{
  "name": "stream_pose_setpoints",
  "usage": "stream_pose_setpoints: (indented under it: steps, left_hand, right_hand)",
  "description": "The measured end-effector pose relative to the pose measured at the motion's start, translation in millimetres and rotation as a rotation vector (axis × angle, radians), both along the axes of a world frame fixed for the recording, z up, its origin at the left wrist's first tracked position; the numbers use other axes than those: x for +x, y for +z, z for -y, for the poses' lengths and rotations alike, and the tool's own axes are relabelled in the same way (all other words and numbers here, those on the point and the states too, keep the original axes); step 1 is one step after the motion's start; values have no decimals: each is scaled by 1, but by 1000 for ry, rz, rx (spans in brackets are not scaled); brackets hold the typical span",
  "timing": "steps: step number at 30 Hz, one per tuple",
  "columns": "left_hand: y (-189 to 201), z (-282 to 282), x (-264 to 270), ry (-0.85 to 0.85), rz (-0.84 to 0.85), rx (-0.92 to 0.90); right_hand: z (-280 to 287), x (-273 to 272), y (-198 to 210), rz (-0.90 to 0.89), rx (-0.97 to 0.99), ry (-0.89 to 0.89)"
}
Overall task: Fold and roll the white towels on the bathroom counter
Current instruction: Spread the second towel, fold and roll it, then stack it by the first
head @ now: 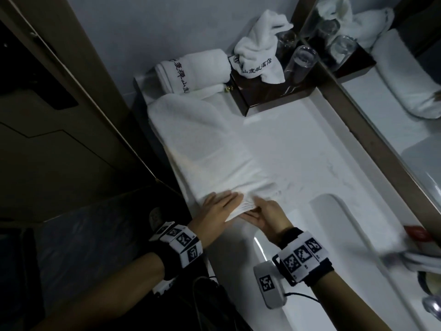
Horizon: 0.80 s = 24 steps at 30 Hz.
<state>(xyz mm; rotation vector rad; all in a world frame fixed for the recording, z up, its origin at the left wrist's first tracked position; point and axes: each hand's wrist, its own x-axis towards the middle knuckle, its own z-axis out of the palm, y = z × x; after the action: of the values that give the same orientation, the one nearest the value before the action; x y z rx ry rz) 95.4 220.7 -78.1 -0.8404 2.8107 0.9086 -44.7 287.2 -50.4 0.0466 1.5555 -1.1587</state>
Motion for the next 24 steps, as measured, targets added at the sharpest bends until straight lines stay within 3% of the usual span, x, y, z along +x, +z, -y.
stream_pose_setpoints:
  steps: [3, 5, 7, 9, 11, 13, 15, 18, 20, 24]
  left_hand:
    - [-7, 5, 13, -80, 38, 71]
    - [-10, 5, 20, -59, -43, 141]
    - [-12, 6, 27, -18, -132, 218]
    - [-13, 7, 35, -9, -178, 272]
    - [-13, 11, 46, 7, -210, 336]
    - [-10, 17, 58, 54, -273, 377]
    - [-9, 23, 68, 163, -320, 374]
    - [-8, 33, 77, 449, -348, 435]
    - [-8, 38, 80, 543, -321, 380]
    - [-5, 42, 77, 380, -244, 12]
  right_hand:
    - [-11, -11, -8, -653, -8, 209]
    - [-21, -16, -18, -1080, -86, 580]
    - [-23, -20, -26, -1315, -93, 1003]
    - [-19, -31, -30, -1339, -221, 1144]
    - [-12, -43, -29, -1218, -407, 1036]
    - [-4, -47, -22, -961, -374, 926]
    - [4, -48, -18, -754, -215, 908]
    - [18, -44, -22, -808, -92, 906]
    - [27, -37, -27, -853, -24, 860]
    - [42, -25, -36, -937, 114, 851]
